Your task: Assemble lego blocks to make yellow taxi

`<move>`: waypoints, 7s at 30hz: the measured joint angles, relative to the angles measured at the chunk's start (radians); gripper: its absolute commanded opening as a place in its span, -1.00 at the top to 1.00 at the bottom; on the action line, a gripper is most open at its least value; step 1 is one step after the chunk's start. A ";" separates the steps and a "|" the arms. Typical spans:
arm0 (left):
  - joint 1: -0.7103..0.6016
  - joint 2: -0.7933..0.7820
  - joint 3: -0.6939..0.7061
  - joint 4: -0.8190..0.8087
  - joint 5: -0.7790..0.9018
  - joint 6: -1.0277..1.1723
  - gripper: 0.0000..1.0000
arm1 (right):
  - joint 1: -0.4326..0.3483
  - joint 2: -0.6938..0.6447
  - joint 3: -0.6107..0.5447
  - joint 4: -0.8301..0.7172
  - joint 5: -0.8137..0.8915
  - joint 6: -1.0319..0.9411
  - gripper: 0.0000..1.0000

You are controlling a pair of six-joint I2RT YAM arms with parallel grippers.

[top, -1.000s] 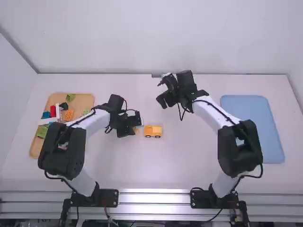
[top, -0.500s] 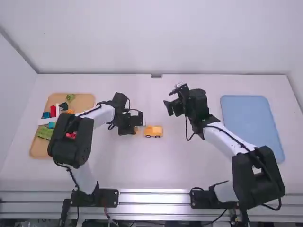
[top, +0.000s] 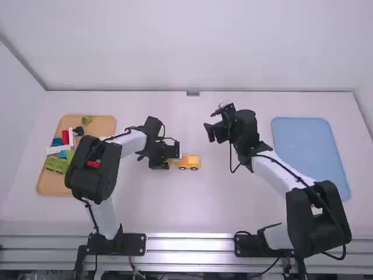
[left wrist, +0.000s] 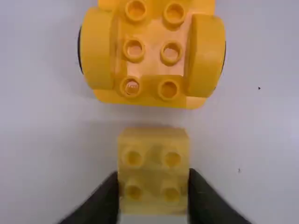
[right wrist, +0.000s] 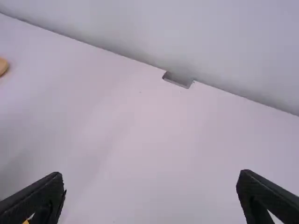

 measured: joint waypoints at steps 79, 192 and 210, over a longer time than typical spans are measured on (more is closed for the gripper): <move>0.268 0.089 -0.251 0.497 0.663 0.017 0.69 | -0.006 0.000 -0.011 -0.119 -0.049 -0.124 -0.97; 0.033 0.010 -0.251 0.563 0.614 -0.137 -0.22 | 0.011 0.684 0.053 0.070 -0.909 -0.895 0.39; 0.117 -0.063 -0.252 0.534 0.726 -0.134 0.83 | 0.007 0.684 0.053 0.066 -0.913 -0.895 0.38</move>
